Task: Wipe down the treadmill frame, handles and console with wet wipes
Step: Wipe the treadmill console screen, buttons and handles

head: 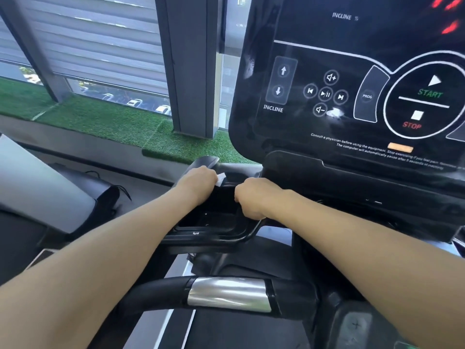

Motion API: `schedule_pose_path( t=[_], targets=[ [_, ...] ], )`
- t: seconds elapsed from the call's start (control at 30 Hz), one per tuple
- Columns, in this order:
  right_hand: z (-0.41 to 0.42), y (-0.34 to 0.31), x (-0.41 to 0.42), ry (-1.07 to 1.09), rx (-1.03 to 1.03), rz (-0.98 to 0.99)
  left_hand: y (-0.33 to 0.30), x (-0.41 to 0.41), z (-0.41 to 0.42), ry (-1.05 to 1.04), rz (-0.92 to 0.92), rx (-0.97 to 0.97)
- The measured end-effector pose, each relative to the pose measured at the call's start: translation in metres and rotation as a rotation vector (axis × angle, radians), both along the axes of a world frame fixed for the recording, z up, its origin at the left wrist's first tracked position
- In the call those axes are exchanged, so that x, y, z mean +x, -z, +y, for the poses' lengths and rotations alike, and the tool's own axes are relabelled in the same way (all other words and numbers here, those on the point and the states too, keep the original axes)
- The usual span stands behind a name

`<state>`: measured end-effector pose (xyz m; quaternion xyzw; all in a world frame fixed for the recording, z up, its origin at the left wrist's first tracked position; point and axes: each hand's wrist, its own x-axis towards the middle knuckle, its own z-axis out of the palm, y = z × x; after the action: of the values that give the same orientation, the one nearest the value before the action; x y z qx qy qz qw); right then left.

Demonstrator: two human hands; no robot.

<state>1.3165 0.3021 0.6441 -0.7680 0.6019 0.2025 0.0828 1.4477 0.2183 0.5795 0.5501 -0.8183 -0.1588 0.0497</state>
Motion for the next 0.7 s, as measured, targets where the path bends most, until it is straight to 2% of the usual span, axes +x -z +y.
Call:
schedule_pose_path(
  t=[0.2, 0.3, 0.53, 0.63, 0.7],
  targets=[
    [0.003, 0.0, -0.002, -0.001, -0.01, -0.009, 0.005, 0.0, 0.006, 0.082, -0.137, -0.079],
    [0.001, 0.002, -0.005, 0.002, -0.024, -0.035, 0.006, -0.006, -0.003, 0.1, -0.172, -0.041],
    [0.003, 0.007, -0.007, 0.027, -0.019, -0.055, 0.004, 0.008, 0.007, 0.047, -0.041, -0.039],
    [0.001, 0.007, -0.007, 0.024, -0.022, -0.057, 0.002, -0.004, -0.003, -0.01, -0.071, 0.015],
    [0.0, 0.008, -0.007, 0.025, -0.02, -0.056, 0.002, -0.015, -0.011, 0.039, -0.095, 0.05]
  ],
)
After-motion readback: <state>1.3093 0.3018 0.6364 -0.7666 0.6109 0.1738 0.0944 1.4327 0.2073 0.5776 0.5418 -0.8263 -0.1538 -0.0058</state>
